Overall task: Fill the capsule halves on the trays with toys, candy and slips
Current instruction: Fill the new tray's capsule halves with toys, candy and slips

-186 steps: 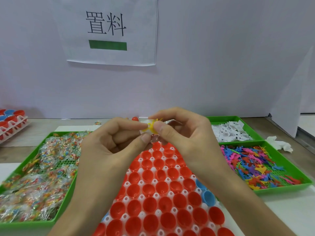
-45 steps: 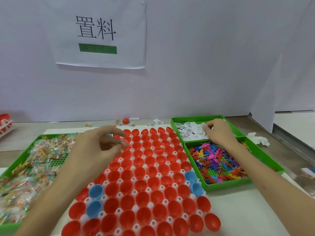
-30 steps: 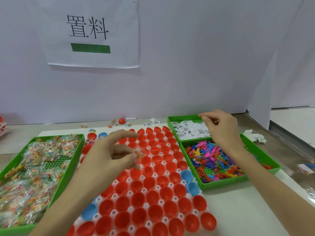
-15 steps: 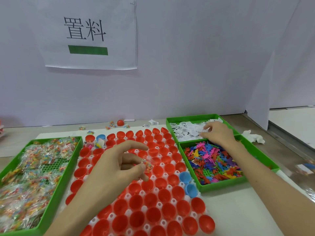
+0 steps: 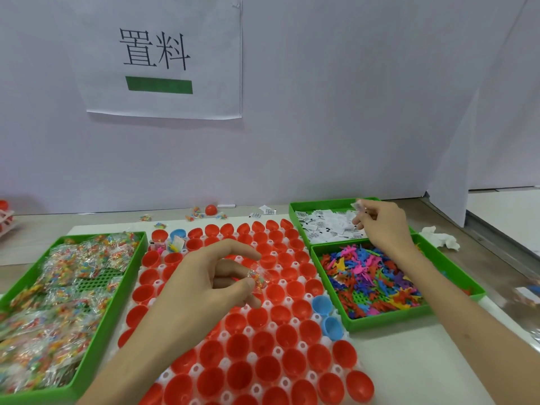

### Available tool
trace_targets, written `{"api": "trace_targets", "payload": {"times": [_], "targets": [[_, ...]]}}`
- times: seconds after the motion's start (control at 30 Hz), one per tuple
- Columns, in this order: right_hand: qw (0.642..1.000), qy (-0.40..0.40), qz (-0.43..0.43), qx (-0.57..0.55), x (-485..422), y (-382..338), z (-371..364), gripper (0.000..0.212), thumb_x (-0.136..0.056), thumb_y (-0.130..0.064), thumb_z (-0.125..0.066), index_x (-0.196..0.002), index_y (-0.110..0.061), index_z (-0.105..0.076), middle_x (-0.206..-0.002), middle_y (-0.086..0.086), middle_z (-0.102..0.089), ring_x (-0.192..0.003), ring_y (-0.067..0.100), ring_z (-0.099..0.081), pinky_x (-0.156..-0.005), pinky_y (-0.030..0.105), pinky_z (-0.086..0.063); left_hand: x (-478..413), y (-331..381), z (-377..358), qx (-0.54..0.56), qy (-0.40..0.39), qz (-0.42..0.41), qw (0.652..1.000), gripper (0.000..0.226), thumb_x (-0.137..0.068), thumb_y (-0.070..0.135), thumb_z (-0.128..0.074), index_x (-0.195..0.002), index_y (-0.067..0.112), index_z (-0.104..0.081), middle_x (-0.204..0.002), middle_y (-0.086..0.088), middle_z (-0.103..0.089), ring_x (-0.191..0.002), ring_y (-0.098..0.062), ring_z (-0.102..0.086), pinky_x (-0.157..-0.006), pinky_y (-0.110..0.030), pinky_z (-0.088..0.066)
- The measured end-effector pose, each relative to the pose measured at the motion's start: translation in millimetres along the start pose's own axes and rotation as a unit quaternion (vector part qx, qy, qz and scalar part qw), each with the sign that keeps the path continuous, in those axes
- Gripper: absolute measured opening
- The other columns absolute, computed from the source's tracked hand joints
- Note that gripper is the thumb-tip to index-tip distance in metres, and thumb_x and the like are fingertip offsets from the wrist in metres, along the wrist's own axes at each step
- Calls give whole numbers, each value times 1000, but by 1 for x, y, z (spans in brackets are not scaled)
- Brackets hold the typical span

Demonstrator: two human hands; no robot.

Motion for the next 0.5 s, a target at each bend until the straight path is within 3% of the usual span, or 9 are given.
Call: {"api": "trace_targets", "payload": {"times": [0.1, 0.2, 0.27, 0.37, 0.5], "targets": [[999, -5, -41, -29, 0, 1, 5, 49, -98, -2, -52, -147, -10, -48, -84, -3, -73, -64, -4, -65, -49, 7, -46, 1, 0, 1, 2, -1, -3, 1000, 28, -90, -2, -67, -104, 22, -68, -80, -7, -76, -70, -19, -76, -71, -22, -59], [999, -3, -24, -35, 14, -12, 12, 72, -96, 0, -57, -157, -11, -22, -75, -13, -71, -70, -7, -65, -75, 17, -54, 1, 0, 1, 12, -4, -7, 1000, 29, -90, -2, -67, -105, 23, -68, -80, -8, -76, -70, -20, -76, -71, -23, -59], [997, -26, 16, -65, 36, -34, 15, 79, -95, -8, -63, -159, -15, -15, -70, -15, -72, -71, -9, -67, -74, 6, -47, 1, 0, 0, 22, -5, -6, 1000, 30, -90, -2, -67, -107, 23, -68, -79, -8, -76, -71, -21, -76, -69, -21, -58], [973, -136, 63, -177, 89, -68, 14, 88, -94, -24, -68, -159, -28, -10, -81, -10, -77, -73, 4, -73, -64, 3, -48, 1, -2, -4, 22, 4, -7, 1000, 34, -90, -4, -65, -109, 25, -65, -78, -8, -75, -70, -20, -76, -69, -22, -58], [892, -309, 69, -321, 150, -98, 12, 89, -91, -27, -71, -155, -46, -12, -89, 5, -78, -67, 19, -71, -75, 19, -55, 3, -5, -11, 12, 36, -30, 999, 32, -89, -4, -65, -103, 24, -56, -79, -4, -75, -70, -19, -75, -71, -27, -60]]}}
Point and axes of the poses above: each hand's wrist, its own x-axis away from the middle knuckle, its own z-axis out of the back of the hand, y = z × x, the point moved 1 cm from there along -x, towards the middle knuckle
